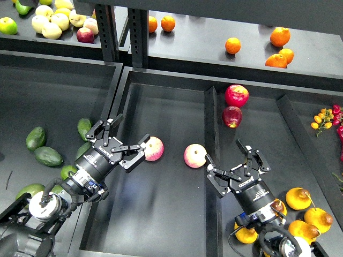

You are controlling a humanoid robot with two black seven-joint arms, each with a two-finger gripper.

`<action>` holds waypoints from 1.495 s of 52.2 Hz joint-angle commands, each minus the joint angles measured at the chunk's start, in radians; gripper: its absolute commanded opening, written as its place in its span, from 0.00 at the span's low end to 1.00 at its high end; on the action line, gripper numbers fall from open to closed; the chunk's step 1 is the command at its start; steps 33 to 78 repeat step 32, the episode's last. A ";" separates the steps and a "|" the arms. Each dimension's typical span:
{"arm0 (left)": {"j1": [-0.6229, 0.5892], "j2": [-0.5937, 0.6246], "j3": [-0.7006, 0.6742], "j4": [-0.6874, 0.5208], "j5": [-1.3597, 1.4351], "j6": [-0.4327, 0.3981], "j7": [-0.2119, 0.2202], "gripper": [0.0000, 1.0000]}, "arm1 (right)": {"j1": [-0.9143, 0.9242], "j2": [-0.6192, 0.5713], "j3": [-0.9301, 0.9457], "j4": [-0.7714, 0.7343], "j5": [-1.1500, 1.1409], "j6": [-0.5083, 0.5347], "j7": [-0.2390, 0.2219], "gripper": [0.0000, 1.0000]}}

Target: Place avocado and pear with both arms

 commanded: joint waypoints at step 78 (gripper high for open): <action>0.003 0.000 0.016 -0.040 0.063 0.000 0.002 0.99 | 0.026 0.000 0.001 0.019 -0.003 0.000 0.004 1.00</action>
